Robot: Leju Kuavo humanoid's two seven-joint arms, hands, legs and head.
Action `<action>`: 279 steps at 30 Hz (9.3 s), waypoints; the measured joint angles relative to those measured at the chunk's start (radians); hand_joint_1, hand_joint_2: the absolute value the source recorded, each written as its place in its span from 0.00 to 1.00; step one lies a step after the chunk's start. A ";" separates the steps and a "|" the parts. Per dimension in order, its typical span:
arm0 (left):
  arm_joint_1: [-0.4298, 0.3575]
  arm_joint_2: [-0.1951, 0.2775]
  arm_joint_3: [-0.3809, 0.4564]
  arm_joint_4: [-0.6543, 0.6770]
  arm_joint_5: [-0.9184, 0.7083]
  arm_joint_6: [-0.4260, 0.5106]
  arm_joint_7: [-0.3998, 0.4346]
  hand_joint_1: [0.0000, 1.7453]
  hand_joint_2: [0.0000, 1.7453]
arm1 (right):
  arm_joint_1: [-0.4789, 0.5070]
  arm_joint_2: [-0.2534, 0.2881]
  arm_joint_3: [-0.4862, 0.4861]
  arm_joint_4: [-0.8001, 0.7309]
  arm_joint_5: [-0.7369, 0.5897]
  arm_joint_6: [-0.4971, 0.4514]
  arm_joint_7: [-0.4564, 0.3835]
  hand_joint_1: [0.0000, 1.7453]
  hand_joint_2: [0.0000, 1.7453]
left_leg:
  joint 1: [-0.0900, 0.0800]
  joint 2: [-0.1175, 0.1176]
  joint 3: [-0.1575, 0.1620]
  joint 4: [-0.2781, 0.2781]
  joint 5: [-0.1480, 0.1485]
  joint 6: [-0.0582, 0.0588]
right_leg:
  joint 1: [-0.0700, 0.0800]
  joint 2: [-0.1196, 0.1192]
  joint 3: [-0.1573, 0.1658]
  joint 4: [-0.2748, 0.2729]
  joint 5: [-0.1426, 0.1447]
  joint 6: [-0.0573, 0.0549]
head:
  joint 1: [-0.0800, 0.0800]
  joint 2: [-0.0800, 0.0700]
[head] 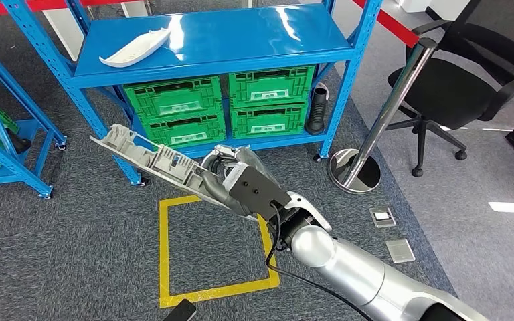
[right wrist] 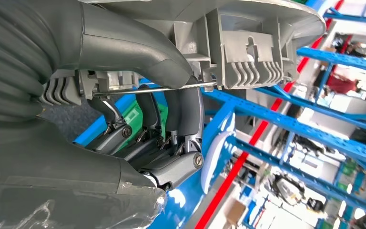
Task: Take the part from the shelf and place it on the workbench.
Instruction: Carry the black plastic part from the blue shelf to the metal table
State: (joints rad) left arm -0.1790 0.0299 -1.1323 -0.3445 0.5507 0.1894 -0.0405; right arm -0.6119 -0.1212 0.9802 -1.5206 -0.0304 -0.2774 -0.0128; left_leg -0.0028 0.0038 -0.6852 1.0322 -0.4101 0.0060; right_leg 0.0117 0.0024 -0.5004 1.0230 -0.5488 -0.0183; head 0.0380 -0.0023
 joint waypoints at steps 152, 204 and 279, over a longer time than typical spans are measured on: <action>0.000 0.014 -0.006 -0.009 -0.027 -0.002 -0.012 0.00 1.00 | 0.116 -0.050 -0.079 -0.053 0.068 -0.055 0.002 1.00 1.00 | 0.012 -0.124 0.044 0.007 -0.064 -0.007 | -0.026 0.079 -0.118 0.042 0.057 0.009 | -0.011 0.000; 0.003 0.032 -0.008 -0.028 -0.038 0.002 0.007 0.00 1.00 | 0.139 -0.063 -0.095 -0.089 0.098 -0.056 0.028 1.00 1.00 | 0.016 0.000 0.048 -0.007 -0.054 -0.009 | -0.030 -0.051 -0.099 0.104 -0.038 0.036 | -0.011 0.000; 0.010 0.034 -0.008 -0.047 -0.030 0.014 -0.008 0.00 1.00 | 0.140 -0.059 -0.092 -0.086 0.098 -0.048 0.031 1.00 1.00 | 0.016 -0.118 0.013 0.025 -0.056 -0.034 | -0.020 0.035 -0.104 0.006 0.079 -0.006 | -0.009 0.000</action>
State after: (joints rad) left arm -0.1687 0.0639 -1.1406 -0.3912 0.5203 0.2032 -0.0482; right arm -0.4717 -0.1798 0.8883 -1.6064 0.0671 -0.3250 0.0179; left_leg 0.0134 -0.1146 -0.6724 1.0577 -0.4665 -0.0284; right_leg -0.0086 0.0370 -0.6048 1.0288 -0.4702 -0.0243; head 0.0294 -0.0023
